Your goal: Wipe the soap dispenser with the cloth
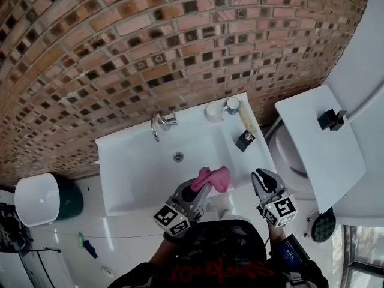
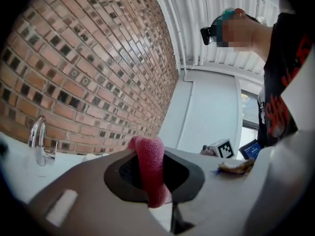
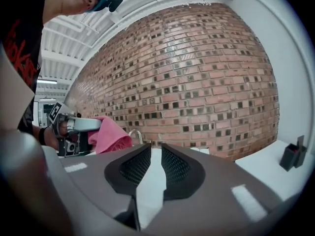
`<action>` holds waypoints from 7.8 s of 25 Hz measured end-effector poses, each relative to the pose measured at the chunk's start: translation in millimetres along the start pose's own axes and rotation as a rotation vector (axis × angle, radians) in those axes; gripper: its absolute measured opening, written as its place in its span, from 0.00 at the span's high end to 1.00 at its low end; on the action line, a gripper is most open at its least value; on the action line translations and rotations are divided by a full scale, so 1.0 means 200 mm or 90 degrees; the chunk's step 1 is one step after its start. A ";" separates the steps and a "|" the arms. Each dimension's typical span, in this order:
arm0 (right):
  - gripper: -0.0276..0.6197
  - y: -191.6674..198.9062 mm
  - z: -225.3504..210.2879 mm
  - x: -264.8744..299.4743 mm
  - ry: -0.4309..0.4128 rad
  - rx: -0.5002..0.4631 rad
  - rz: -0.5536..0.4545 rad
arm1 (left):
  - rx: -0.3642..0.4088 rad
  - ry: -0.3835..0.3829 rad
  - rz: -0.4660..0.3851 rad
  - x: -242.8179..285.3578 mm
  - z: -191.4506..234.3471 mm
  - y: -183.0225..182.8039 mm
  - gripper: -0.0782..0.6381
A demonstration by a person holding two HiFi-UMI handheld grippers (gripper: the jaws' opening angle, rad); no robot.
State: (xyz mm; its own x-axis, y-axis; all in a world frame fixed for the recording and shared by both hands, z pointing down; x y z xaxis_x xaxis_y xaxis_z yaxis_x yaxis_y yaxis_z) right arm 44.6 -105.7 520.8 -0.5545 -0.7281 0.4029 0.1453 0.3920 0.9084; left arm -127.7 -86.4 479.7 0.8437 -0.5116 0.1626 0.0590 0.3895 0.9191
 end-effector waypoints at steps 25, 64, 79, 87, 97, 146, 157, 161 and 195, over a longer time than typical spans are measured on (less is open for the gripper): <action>0.34 0.82 -0.77 1.23 0.015 -0.131 0.410 | -0.055 -0.239 -0.044 0.10 0.50 -0.18 0.83; 0.49 -0.56 0.10 0.24 -0.299 -0.370 -0.025 | 0.361 -0.111 0.299 0.41 0.47 0.04 0.83; 0.49 -0.30 0.24 0.35 -0.273 -0.533 0.117 | 0.439 0.041 0.106 0.46 0.04 -0.42 0.83; 0.50 -0.40 0.27 0.26 -0.309 -0.500 0.057 | 0.387 -0.055 0.166 0.49 0.33 -0.17 0.83; 0.50 -0.39 0.09 0.36 -0.228 -0.388 0.066 | 0.256 -0.036 0.039 0.28 0.27 -0.42 0.83; 0.50 -0.55 -0.21 0.33 -0.213 0.065 -0.013 | 0.053 -0.054 0.086 0.53 0.34 0.16 0.83; 0.50 -0.53 0.05 0.30 -0.410 0.005 0.034 | 0.164 0.013 0.056 0.43 0.33 0.07 0.83; 0.50 -0.49 0.23 0.26 -0.519 -0.034 0.055 | 0.137 -0.034 0.061 0.41 0.46 0.07 0.83; 0.49 -0.25 0.11 0.44 -0.253 -0.321 0.198 | 0.173 0.063 0.063 0.45 0.24 -0.01 0.83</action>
State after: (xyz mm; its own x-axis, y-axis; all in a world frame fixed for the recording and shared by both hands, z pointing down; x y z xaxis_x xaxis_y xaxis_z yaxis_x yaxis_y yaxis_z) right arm -29.8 -176.9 507.6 -0.6689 -0.3270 0.6676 0.6532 0.1704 0.7378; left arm -78.1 -170.2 508.8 0.8867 -0.3996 0.2326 -0.1597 0.2076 0.9651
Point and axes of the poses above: the fingertips, and each gripper's own axes: x forward along the fingers, z to its left, y out of its underside, the point moved 2 cm from there along -x, backward along the fingers, and after that the axes turned 11 degrees about z, right-handed, at the moved point
